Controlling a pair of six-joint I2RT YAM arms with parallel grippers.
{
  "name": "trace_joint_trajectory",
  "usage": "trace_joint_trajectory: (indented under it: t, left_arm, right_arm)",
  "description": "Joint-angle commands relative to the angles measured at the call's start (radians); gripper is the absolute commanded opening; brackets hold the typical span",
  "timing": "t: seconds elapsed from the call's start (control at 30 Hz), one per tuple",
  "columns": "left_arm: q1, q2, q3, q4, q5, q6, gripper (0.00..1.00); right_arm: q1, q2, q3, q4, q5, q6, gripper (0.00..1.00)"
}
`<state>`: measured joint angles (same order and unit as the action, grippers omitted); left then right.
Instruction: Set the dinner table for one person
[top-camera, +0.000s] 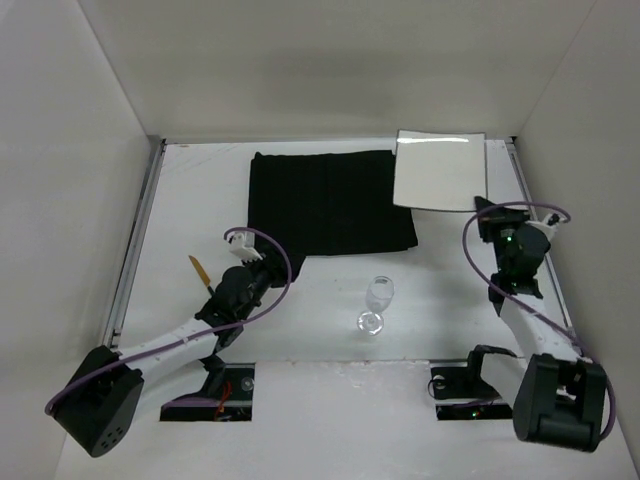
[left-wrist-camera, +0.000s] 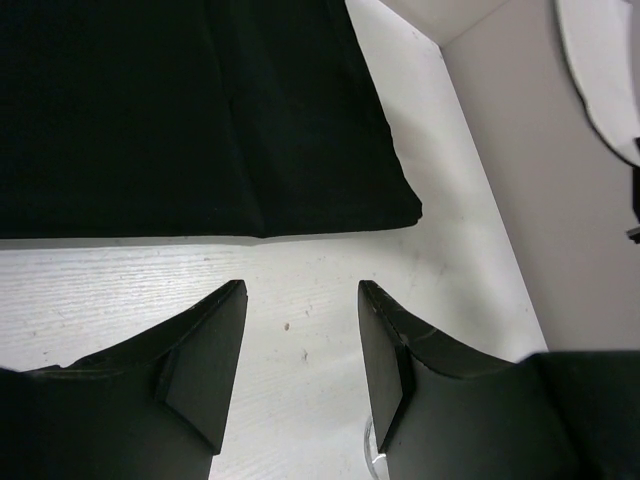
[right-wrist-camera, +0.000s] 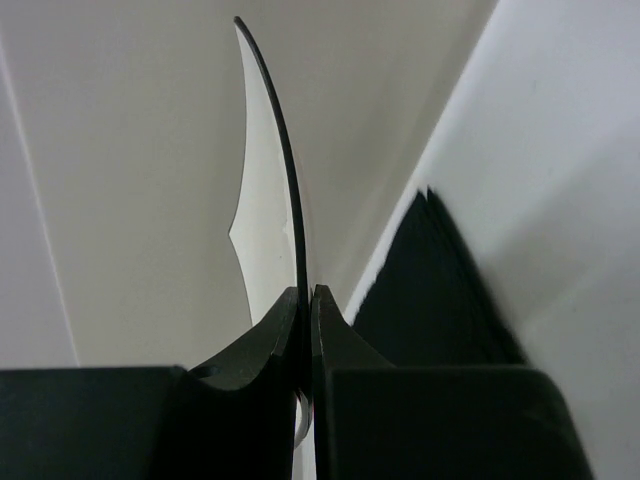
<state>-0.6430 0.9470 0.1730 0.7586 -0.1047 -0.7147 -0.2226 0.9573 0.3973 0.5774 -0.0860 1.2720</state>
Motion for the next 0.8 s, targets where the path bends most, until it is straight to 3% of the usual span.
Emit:
trace_joint_trajectory:
  t: [0.0, 0.4, 0.57, 0.77]
  left_arm:
    - [0.015, -0.024, -0.007, 0.044, 0.01, 0.009, 0.46]
    - [0.026, -0.033, -0.012, 0.044, 0.01, 0.009, 0.45]
    - [0.035, -0.043, -0.017, 0.041, 0.01, 0.009, 0.45]
    - [0.049, -0.056, -0.02, 0.033, 0.01, 0.009, 0.45]
  right_arm:
    - [0.087, 0.061, 0.089, 0.274, -0.003, 0.081, 0.0]
    - [0.318, 0.378, 0.136, 0.588, 0.052, 0.185, 0.0]
    - [0.369, 0.54, 0.164, 0.74, 0.037, 0.25, 0.0]
    - [0.423, 0.653, 0.199, 0.809, 0.028, 0.276, 0.0]
